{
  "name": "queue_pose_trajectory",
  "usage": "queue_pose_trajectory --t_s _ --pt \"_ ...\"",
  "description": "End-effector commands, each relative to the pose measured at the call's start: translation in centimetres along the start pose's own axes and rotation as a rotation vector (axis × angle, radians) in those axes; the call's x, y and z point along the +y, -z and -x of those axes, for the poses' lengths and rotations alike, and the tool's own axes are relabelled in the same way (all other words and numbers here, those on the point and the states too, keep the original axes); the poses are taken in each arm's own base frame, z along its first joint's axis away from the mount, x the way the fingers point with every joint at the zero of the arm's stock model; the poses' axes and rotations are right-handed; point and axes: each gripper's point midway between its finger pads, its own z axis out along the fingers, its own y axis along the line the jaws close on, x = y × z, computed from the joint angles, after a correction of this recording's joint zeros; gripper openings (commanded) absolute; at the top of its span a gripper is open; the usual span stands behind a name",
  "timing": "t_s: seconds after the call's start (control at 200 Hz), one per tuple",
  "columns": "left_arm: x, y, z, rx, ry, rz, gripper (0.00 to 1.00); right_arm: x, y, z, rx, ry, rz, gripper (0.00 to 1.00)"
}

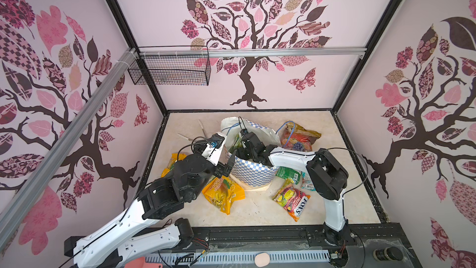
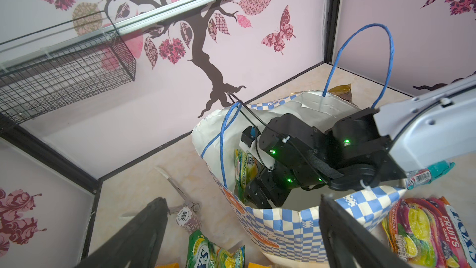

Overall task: Take the snacks out of the paper bag
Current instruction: Pick up the snack from the paper bag.

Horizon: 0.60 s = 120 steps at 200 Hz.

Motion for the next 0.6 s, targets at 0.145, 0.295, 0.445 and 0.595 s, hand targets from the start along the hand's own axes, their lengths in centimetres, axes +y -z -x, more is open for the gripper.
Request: queue_pose_trajectory --t_s 0.145,0.295,0.445,0.595 --pt "0.5 0.8 1.0 -0.024 0.043 -0.007 0.93 0.0 -4.3 -2.5 0.042 -0.022 0.021 0.99" --pt "0.6 0.9 0.9 -0.024 0.053 -0.005 0.93 0.1 -5.7 -4.7 0.106 -0.061 0.045 0.97" --pt "0.6 0.9 0.9 -0.024 0.052 -0.007 0.93 0.5 -6.1 -5.2 0.123 -0.078 0.069 0.83" --pt "0.6 0.9 0.7 -0.019 0.052 -0.006 0.93 0.7 -5.5 -4.4 0.102 -0.075 0.075 0.62"
